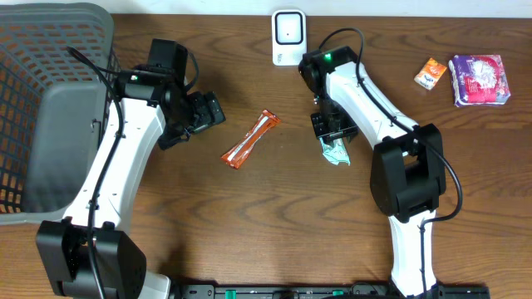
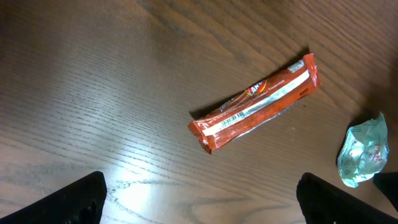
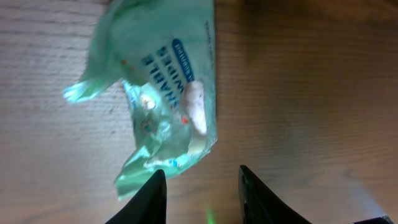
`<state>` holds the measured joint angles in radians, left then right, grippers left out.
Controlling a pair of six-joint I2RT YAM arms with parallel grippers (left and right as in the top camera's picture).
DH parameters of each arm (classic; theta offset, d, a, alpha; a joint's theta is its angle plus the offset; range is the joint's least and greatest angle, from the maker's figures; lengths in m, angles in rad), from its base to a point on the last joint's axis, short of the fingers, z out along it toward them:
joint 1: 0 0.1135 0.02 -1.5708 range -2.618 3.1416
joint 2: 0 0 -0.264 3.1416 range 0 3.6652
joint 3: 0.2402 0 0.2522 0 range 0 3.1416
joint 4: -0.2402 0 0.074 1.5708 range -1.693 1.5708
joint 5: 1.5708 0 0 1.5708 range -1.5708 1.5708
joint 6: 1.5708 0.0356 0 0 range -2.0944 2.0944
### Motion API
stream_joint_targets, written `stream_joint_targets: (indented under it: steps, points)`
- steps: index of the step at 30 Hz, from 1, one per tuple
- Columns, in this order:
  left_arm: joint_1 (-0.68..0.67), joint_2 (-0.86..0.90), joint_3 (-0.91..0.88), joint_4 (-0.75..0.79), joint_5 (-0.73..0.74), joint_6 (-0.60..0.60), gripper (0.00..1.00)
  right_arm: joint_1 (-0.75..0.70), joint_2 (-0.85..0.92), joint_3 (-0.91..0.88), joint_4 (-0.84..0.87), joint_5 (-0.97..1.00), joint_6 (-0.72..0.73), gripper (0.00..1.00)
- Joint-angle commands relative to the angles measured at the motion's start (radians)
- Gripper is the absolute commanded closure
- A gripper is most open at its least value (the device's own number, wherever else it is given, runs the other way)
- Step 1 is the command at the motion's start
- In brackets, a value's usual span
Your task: Scan the item barcode
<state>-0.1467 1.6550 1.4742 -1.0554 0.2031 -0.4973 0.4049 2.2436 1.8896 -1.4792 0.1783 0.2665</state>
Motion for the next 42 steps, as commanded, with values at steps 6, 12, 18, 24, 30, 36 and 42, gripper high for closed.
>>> stream_joint_targets:
  steps: [6,12,18,24,30,36,42]
  points:
    - [0.002,0.006,0.011,-0.006,-0.011,0.006,0.02,0.092,-0.024,-0.009,-0.002,0.190,0.118,0.63]
    - [0.002,0.006,0.011,-0.006,-0.011,0.006,0.02,0.169,-0.024,-0.029,0.024,0.298,0.199,0.57]
    - [0.002,0.006,0.011,-0.006,-0.010,0.006,0.02,0.210,-0.024,-0.126,0.120,0.399,0.256,0.54]
    - [0.002,0.006,0.011,-0.006,-0.011,0.006,0.02,0.210,-0.024,-0.235,0.232,0.429,0.257,0.54]
    - [0.002,0.006,0.011,-0.006,-0.011,0.006,0.02,0.197,-0.024,-0.293,0.296,0.454,0.257,0.57]
    - [0.002,0.006,0.011,-0.006,-0.010,0.006,0.02,0.159,-0.024,-0.293,0.346,0.338,0.223,0.86]
    - [0.002,0.006,0.011,-0.006,-0.011,0.006,0.02,0.090,-0.024,-0.279,0.394,0.041,0.069,0.99]
